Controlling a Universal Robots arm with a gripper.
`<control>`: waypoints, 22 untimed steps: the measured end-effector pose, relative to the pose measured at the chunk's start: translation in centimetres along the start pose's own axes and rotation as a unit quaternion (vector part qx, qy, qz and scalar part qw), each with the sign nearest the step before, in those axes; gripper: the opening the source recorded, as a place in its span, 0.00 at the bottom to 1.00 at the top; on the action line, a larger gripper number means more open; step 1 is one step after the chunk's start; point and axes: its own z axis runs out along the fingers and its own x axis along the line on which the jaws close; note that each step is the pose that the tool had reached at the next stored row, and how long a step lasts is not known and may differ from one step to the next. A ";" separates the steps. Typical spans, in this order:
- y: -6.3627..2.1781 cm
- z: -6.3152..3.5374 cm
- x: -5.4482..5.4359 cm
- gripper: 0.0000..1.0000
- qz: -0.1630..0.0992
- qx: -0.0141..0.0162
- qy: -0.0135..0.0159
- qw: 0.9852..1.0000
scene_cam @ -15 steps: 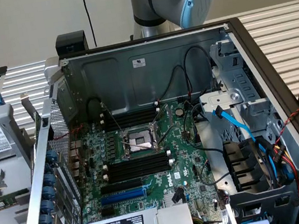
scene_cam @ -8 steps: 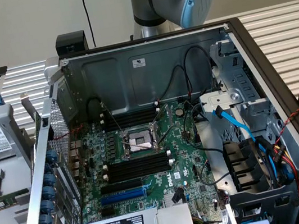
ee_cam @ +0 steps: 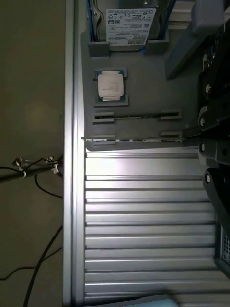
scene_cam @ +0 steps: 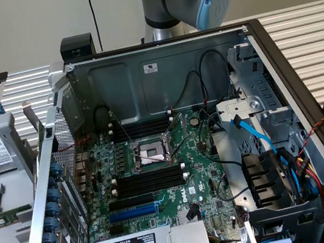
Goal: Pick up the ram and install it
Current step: 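Pick up the ram and move it above insertion slot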
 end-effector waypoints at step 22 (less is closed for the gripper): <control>-3.05 -4.17 0.6 0.12 0.000 -0.009 0.000 1.000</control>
